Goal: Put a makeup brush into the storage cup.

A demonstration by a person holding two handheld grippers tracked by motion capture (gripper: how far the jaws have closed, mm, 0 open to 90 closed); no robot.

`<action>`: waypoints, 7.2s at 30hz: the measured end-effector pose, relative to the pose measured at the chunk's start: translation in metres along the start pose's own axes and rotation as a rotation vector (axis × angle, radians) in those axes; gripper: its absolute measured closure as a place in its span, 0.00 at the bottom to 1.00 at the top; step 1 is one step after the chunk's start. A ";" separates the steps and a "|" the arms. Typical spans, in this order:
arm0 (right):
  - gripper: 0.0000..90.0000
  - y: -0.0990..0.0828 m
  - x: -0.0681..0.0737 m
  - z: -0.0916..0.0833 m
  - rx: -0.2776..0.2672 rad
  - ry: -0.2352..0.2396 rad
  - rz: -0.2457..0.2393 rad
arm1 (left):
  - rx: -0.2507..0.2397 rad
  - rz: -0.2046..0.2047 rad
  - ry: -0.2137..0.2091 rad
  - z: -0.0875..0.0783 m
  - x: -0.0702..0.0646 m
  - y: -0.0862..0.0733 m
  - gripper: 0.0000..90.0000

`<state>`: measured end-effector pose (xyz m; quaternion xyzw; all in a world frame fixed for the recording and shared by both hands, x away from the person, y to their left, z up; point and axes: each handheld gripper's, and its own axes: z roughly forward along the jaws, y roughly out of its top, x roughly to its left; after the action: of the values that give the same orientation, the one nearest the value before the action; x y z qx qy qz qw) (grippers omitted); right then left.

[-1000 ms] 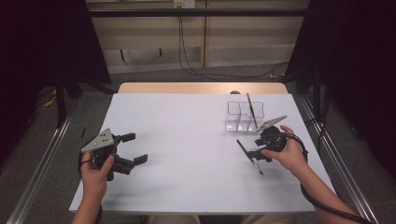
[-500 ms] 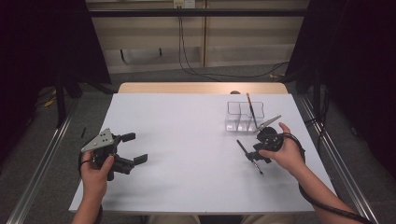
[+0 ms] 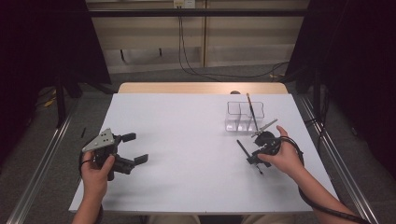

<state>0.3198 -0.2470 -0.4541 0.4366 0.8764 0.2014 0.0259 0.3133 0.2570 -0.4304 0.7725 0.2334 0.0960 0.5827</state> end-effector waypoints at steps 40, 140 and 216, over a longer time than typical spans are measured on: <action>0.94 0.009 -0.001 0.002 0.080 -0.007 -0.064 | 0.008 0.000 -0.023 0.007 0.000 0.001 0.00; 0.94 0.072 0.094 -0.005 0.000 0.220 -0.492 | 0.392 0.076 -0.281 0.123 -0.045 0.055 0.00; 0.87 0.091 0.101 -0.025 -0.089 0.308 -0.595 | 0.735 0.254 -0.459 0.168 -0.068 0.052 0.93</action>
<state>0.3207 -0.1282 -0.3834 0.1246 0.9494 0.2866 -0.0303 0.3374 0.0702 -0.4241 0.9520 0.0202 -0.0964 0.2898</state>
